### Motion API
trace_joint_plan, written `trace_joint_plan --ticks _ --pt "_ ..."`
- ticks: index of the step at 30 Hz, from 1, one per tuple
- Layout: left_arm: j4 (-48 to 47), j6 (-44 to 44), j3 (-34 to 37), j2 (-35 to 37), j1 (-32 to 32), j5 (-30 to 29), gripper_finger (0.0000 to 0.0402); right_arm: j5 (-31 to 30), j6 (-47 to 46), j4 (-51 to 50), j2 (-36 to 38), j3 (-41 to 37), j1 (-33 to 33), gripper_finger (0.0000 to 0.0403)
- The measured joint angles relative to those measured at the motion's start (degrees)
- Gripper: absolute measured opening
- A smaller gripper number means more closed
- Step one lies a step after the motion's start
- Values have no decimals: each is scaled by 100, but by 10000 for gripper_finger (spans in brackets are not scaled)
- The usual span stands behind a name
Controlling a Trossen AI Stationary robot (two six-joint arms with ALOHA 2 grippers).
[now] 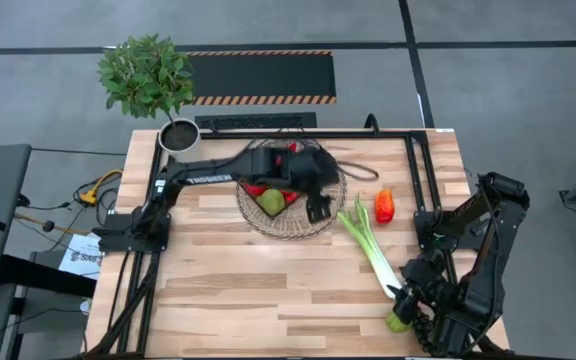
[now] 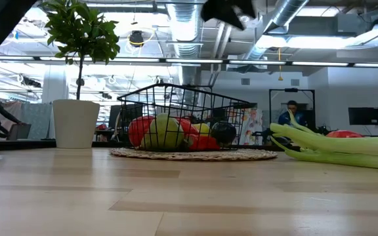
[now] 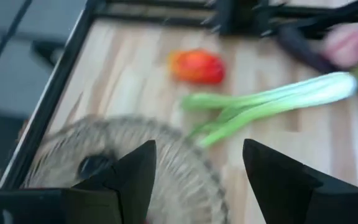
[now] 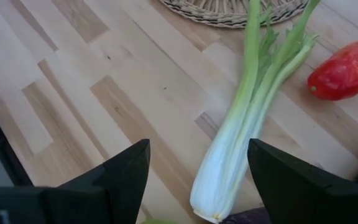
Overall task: Build produce basket
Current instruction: Adjust the produce on the table
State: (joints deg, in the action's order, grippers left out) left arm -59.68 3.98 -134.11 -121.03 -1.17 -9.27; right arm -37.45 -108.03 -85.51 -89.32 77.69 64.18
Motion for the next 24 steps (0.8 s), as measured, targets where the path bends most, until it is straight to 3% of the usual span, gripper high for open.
trace_joint_plan --ticks 5,14,24 --pt "1512 -476 870 -6 376 92 227 0 32 159 -2 0 -2 291" --pt "3882 -190 2789 -14 444 144 227 0 46 209 -2 0 -2 291" --pt "5032 -309 3747 -61 429 286 227 -1 46 359 -1 -2 -2 291"
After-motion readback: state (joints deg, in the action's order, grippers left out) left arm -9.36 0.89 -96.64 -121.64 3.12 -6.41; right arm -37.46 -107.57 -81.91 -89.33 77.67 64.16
